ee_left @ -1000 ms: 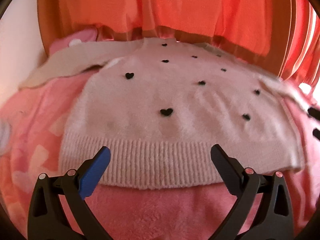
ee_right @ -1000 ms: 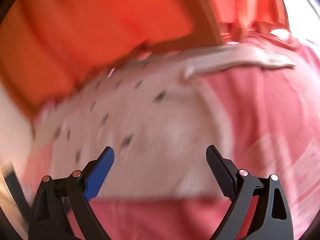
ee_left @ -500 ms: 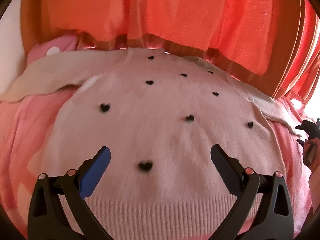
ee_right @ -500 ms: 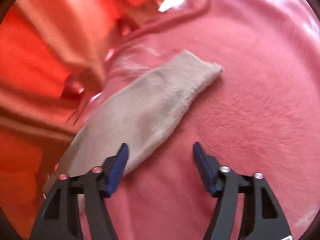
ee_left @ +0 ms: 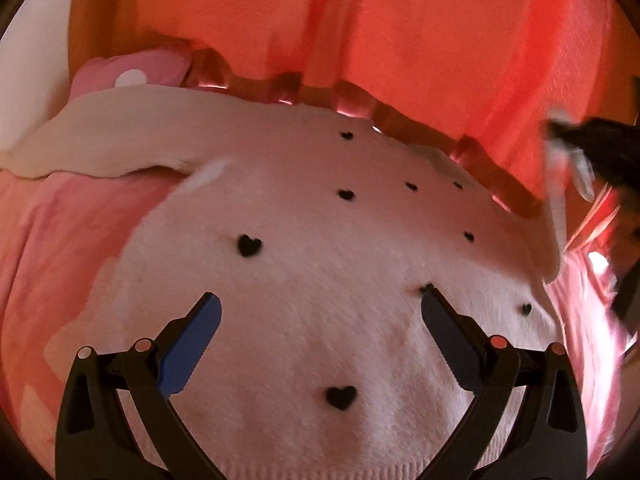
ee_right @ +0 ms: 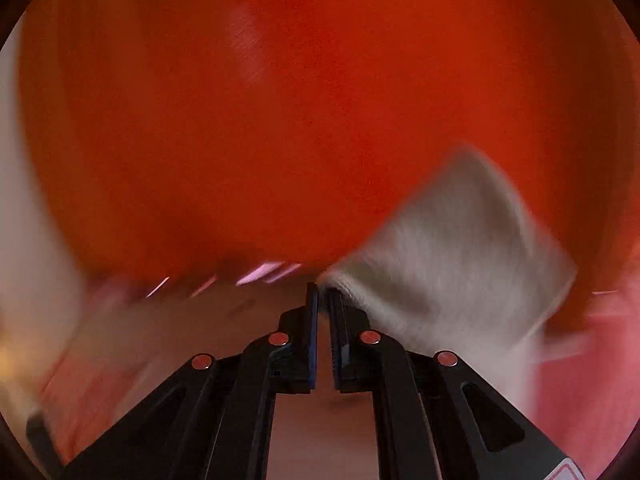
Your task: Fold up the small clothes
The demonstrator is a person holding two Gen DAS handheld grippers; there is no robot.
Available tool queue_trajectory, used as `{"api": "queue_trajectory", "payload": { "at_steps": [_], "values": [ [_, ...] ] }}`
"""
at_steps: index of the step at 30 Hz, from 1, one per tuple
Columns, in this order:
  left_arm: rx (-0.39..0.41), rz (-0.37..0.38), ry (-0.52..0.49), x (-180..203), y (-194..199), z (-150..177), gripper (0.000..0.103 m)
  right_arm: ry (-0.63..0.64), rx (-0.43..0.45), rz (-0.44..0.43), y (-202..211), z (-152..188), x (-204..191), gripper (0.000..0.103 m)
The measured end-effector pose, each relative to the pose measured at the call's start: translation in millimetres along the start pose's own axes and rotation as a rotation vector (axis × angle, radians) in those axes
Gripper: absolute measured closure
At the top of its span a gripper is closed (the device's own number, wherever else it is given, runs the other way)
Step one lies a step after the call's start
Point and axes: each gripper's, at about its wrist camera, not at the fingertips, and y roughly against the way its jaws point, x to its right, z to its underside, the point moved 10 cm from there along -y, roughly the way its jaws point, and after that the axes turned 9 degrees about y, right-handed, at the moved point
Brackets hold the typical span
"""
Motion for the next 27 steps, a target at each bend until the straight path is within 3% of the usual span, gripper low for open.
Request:
{"api": "queue_trajectory", "payload": {
  "at_steps": [2,5,7,9,11,14,18,20,22,23,24,25,26,27],
  "values": [
    [-0.005,-0.002,0.004,-8.5,-3.0,-5.0,0.005,0.015,-0.099,-0.016,-38.8,37.7,-28.6,0.096],
    [-0.014,-0.026,0.008,-23.3,-11.1,-13.2,0.005,-0.029,-0.128,0.011,-41.2,70.9,-26.2,0.093],
    [-0.018,-0.015,0.054,-31.9,-14.6,-21.4,0.005,-0.13,-0.115,0.032,-13.2,87.5,1.2,0.084],
    [-0.028,0.033,0.112,-31.1,-20.3,-30.3,0.005,-0.234,-0.114,0.081,7.4,96.2,28.9,0.061],
    [-0.048,0.065,0.134,-22.6,-32.9,-39.9,0.005,-0.349,-0.136,0.131,34.1,113.8,67.0,0.061],
    [-0.091,0.066,0.132,-5.3,-68.5,-54.1,0.005,-0.508,-0.091,0.164,55.6,137.4,113.6,0.061],
    [-0.224,0.09,0.262,3.8,-127.6,-58.1,0.005,-0.57,-0.116,0.179,40.2,154.5,147.7,0.061],
    [-0.204,0.062,0.294,4.7,-139.4,-68.2,0.006,-0.604,-0.117,0.14,30.6,155.3,153.8,0.061],
    [-0.204,0.072,0.311,10.6,-146.1,-79.4,0.026,-0.646,-0.096,0.114,21.4,152.2,163.5,0.061],
    [-0.209,0.078,0.318,13.2,-148.2,-84.2,0.055,-0.667,-0.077,0.099,19.5,147.7,168.2,0.061],
    [-0.215,0.081,0.323,14.7,-149.5,-88.5,0.084,-0.681,-0.063,0.087,19.3,143.9,170.1,0.068],
    [-0.207,0.121,0.32,18.9,-147.3,-97.0,0.097,-0.691,-0.052,0.078,17.2,137.5,171.8,0.078],
    [-0.194,0.139,0.31,21.8,-146.1,-104.4,0.096,-0.688,-0.041,0.079,16.4,131.4,174.4,0.095],
    [-0.167,0.133,0.289,24.6,-142.8,-113.5,0.096,-0.669,-0.013,0.077,19.8,120.8,174.4,0.096]
  ]
}}
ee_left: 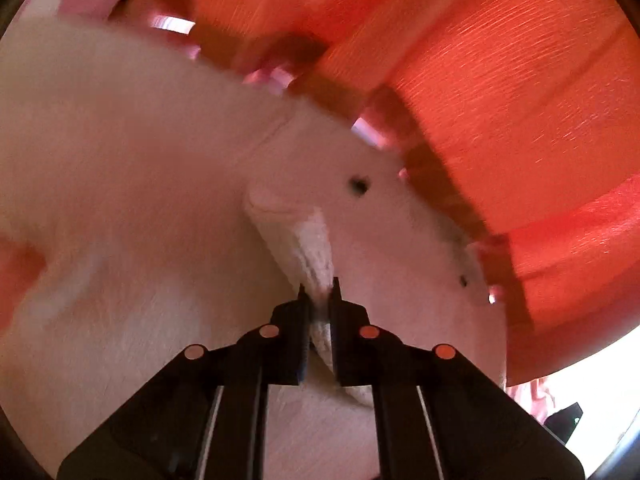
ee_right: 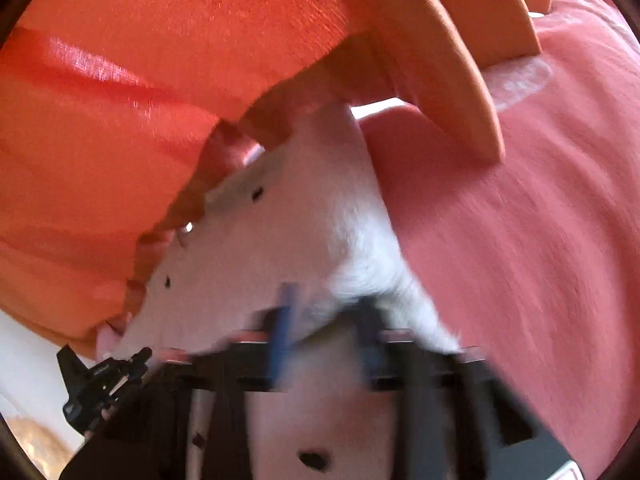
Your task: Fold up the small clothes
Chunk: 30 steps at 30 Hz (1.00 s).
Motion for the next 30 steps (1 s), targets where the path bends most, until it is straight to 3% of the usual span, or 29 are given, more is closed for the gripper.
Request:
{"api": "queue_trajectory", "payload": {
  "at_steps": [2,4,5,7,8,9,12,15,17,18,19,20,21,24,26,30],
  "values": [
    [0.08,0.019,-0.069,17.9,19.8,-11.6,0.096,0.062,0.068,-0.01,17.4,-15.4,-17.3,0.096],
    [0.116,0.06,-0.052,19.8,32.9,-17.4,0.096,0.123,0.13,-0.018,35.6,-26.8,-27.7,0.097],
    [0.107,0.058,-0.038,13.3,29.3,-15.0,0.096,0.145,0.123,0.02,33.2,-24.8,-20.4,0.097],
    [0.057,-0.022,-0.057,-4.7,3.6,-4.1,0.096,0.1,0.028,0.102,7.5,-5.6,13.1,0.097],
    [0.03,-0.06,-0.057,-14.9,-6.7,2.4,0.096,0.051,-0.026,0.124,-5.4,6.8,28.4,0.098],
    [0.01,-0.068,-0.041,-23.8,-14.2,9.9,0.096,0.034,-0.017,0.109,-6.0,9.9,30.8,0.098],
    [0.031,-0.038,-0.038,-22.8,-7.5,11.0,0.095,0.137,0.033,0.124,7.1,-3.0,8.9,0.097],
    [0.009,-0.007,-0.022,-22.3,0.1,8.0,0.092,0.153,-0.052,0.182,-8.3,15.5,22.4,0.1],
    [0.018,0.051,0.008,-30.9,27.1,3.2,0.09,0.151,-0.06,0.2,2.7,18.3,19.6,0.098],
    [0.033,0.056,0.011,-35.7,38.6,-1.8,0.078,0.167,-0.076,0.242,14.0,19.8,14.5,0.091],
    [0.066,0.057,0.016,-47.4,58.1,-9.8,0.066,0.197,-0.077,0.303,29.3,22.5,8.2,0.087],
    [0.109,0.033,0.026,-64.2,77.3,-19.6,0.042,0.247,-0.077,0.366,44.2,27.5,-0.1,0.082],
    [0.179,-0.018,0.058,-91.6,101.1,-36.1,0.03,0.296,-0.076,0.4,55.3,32.6,-11.2,0.08],
    [0.265,-0.14,0.16,-169.5,144.5,-70.2,0.03,0.367,-0.063,0.363,73.1,51.9,-48.5,0.072],
    [0.33,-0.245,0.299,-243.1,177.1,-97.7,0.03,0.403,-0.078,0.3,77.3,74.3,-76.1,0.067],
    [0.422,-0.348,0.5,-333.2,216.7,-130.5,0.032,0.483,-0.121,0.252,58.3,107.1,-107.9,0.066]
  ]
}}
